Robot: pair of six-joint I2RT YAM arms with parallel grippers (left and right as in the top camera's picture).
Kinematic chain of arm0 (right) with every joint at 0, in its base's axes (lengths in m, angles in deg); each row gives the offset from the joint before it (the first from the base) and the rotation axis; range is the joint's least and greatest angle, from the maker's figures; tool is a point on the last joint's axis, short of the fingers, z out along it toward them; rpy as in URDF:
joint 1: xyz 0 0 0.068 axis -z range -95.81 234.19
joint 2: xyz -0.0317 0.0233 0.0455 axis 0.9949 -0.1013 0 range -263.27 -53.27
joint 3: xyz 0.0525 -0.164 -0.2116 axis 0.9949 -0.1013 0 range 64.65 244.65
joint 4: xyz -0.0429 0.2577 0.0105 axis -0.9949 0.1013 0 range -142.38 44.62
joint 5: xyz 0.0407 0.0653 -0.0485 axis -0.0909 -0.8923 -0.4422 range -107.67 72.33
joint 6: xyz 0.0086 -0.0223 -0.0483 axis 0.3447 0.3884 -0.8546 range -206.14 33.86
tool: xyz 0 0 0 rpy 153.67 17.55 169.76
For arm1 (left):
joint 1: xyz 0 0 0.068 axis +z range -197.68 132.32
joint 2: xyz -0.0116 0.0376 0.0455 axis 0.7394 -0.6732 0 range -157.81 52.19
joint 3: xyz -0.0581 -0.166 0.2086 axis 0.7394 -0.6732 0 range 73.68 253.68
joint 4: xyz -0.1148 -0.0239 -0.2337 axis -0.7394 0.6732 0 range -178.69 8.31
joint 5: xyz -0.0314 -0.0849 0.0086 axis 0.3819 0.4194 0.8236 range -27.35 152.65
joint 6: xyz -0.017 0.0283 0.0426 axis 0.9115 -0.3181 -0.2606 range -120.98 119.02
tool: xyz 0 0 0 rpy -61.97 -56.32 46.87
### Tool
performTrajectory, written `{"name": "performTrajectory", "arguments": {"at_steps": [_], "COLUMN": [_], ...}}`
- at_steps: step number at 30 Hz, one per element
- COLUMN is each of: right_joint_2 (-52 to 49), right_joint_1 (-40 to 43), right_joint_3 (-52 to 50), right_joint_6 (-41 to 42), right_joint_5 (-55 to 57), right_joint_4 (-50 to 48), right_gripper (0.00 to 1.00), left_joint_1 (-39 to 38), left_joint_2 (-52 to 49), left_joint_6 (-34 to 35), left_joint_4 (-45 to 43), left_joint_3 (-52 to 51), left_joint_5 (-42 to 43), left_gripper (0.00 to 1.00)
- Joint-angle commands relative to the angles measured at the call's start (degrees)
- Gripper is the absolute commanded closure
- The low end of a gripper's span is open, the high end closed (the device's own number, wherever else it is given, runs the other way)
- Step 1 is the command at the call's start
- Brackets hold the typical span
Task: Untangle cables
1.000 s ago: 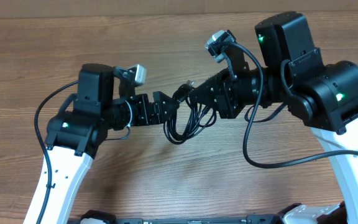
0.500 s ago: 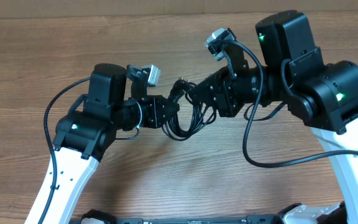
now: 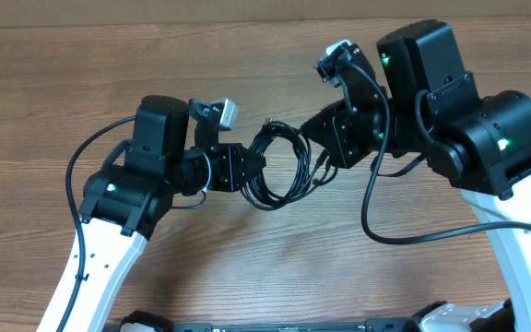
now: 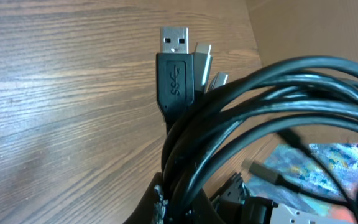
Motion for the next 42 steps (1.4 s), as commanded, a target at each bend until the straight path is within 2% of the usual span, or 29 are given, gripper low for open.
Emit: {"name": "performTrajectory", "arguments": {"at_steps": [1, 5, 6, 7, 8, 9, 11, 14, 24, 28, 34, 39, 40, 42], "right_joint_2": [1.5, 1.5, 1.5, 1.5, 1.5, 1.5, 1.5, 1.4, -0.4, -1.5, -3.1, -4.9, -5.2, -6.0], "right_joint_1": [-0.1, -0.1, -0.1, -0.1, -0.1, -0.1, -0.1, -0.1, -0.2, -0.2, -0.2, -0.2, -0.2, -0.2], "right_joint_3": [1.9, 1.9, 1.9, 1.9, 1.9, 1.9, 1.9, 1.8, 1.8, 1.8, 1.8, 1.8, 1.8, 1.8], "right_joint_6": [0.1, 0.1, 0.1, 0.1, 0.0, -0.2, -0.6, -1.9, -3.8, -4.9, -4.9, -5.4, -6.4, -7.9], "right_joint_5": [10.3, 10.6, 10.6, 10.6, 10.6, 10.6, 10.5, 8.5, -0.5, -2.0, -4.1, -5.6, -6.2, -7.8], "right_joint_4": [0.8, 2.1, 2.4, 2.8, 3.1, 3.5, 4.3, 5.2, 9.9, 10.0, 10.1, 10.8, 11.0, 11.6], "right_gripper": [0.96, 0.96, 0.93, 0.74, 0.42, 0.19, 0.06, 0.05, 0.05, 0.06, 0.32, 0.34, 0.43, 0.75], "left_joint_1": [-0.2, -0.2, -0.2, -0.2, -0.2, -0.2, -0.2, -0.2, -0.2, -0.2, -0.2, -0.2, -0.2, -0.1], "left_joint_2": [-0.1, -0.1, -0.1, -0.1, -0.1, -0.1, 0.0, 0.0, 0.0, 0.0, 0.0, 0.0, 0.0, 0.0], "left_joint_6": [-3.4, -3.8, -4.0, -4.9, -6.3, -7.7, -8.4, -8.6, -9.4, -9.8, -8.6, -7.6, -7.6, -7.6], "left_joint_4": [0.9, 1.0, 0.8, 0.6, 0.3, 0.2, 0.1, 0.3, 0.3, 0.4, -1.0, -2.3, -2.3, -2.3], "left_joint_3": [0.0, 0.0, 0.0, 0.0, 0.0, 0.0, 0.0, 0.0, 0.0, 0.0, 0.0, 0.3, 0.3, 0.3], "left_joint_5": [0.3, 1.6, 2.6, 4.0, 6.1, 8.5, 11.5, 12.3, 11.6, 7.7, 4.8, 5.0, 5.0, 5.0], "left_gripper": [0.96, 0.96, 0.96, 0.96, 0.96, 0.96, 0.96, 0.96, 0.96, 0.95, 0.95, 0.95, 0.95, 0.95]}}
